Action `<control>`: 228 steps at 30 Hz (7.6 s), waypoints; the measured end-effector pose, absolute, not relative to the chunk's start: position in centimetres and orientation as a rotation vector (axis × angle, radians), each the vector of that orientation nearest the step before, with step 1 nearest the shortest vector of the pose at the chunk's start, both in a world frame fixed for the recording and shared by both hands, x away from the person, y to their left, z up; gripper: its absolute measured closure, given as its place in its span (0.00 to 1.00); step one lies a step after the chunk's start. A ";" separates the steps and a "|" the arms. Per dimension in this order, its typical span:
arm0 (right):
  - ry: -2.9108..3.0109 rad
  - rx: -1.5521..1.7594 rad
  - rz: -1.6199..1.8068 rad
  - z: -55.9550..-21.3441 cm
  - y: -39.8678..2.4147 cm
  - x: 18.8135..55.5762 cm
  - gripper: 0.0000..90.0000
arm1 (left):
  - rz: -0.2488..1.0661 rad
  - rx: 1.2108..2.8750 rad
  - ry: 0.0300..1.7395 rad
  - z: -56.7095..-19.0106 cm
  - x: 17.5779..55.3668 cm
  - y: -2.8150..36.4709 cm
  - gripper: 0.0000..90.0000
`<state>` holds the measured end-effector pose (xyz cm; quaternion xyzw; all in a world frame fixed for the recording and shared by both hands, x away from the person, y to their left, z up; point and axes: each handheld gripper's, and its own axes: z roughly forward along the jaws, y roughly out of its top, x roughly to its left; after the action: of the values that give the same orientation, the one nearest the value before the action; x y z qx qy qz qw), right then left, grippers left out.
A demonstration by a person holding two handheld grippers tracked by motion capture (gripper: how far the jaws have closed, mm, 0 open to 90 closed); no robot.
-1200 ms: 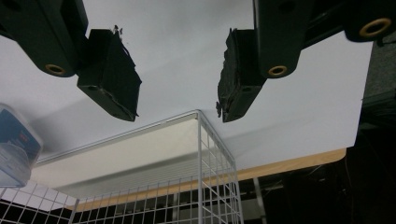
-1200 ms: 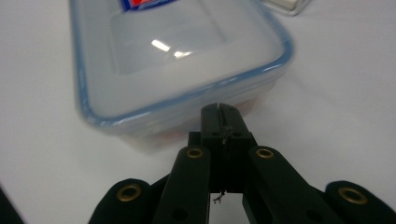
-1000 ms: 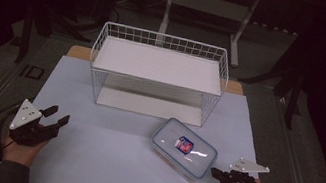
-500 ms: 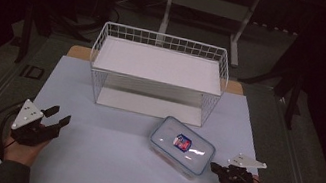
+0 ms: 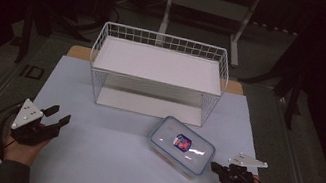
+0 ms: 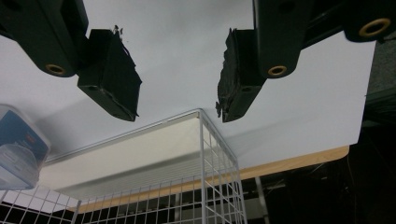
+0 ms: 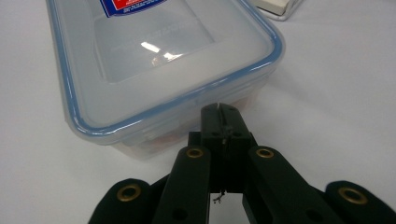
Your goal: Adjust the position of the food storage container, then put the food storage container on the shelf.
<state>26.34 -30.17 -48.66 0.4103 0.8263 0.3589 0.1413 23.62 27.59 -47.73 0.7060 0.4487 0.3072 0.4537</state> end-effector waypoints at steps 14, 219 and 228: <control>2.329 1.251 1.007 -48.8 -29.4 28.1 1.00 | 0.754 1.752 1.114 -47.9 23.7 27.5 0.53; 2.296 1.214 1.762 -44.2 -20.9 30.2 0.57 | -0.010 1.634 1.013 -45.7 28.2 18.1 0.55; 2.272 1.171 1.779 -42.8 -20.8 30.0 0.57 | 0.015 1.634 0.995 -44.0 28.1 18.2 0.55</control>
<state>30.03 -20.80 -42.78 0.3759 0.7295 0.5712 0.0137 28.09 18.17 -43.98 0.6980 0.4251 0.0065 0.5762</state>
